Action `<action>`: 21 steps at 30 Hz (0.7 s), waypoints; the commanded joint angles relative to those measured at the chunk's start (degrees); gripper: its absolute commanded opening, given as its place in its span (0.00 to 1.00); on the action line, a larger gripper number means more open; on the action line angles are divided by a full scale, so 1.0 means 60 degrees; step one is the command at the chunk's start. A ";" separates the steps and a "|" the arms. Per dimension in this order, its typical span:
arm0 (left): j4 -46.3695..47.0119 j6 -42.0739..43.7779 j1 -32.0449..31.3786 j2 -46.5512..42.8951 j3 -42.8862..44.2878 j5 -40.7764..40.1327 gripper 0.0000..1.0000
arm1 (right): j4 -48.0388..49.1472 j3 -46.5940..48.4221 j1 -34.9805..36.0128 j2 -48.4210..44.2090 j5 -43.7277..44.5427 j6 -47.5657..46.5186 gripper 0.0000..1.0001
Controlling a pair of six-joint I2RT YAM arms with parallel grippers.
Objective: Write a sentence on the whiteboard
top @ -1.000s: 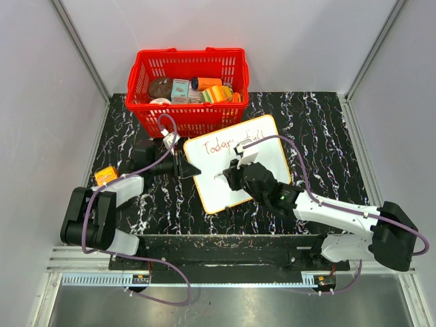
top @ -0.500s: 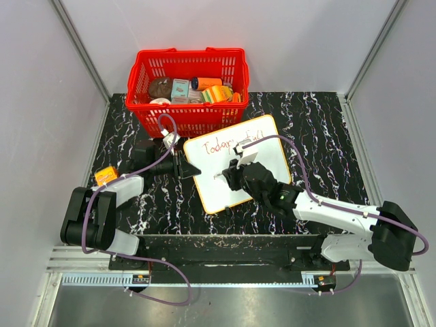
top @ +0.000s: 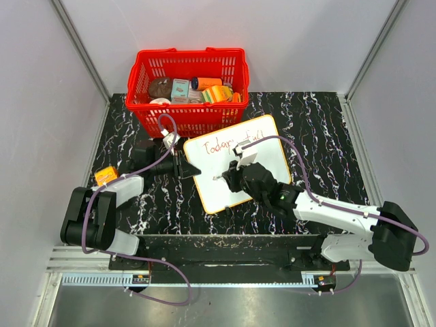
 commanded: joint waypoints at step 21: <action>-0.0330 0.1095 -0.0260 0.0056 -0.0056 -0.0866 0.00 | -0.0212 0.0103 0.0046 -0.0280 0.1228 -0.0014 0.00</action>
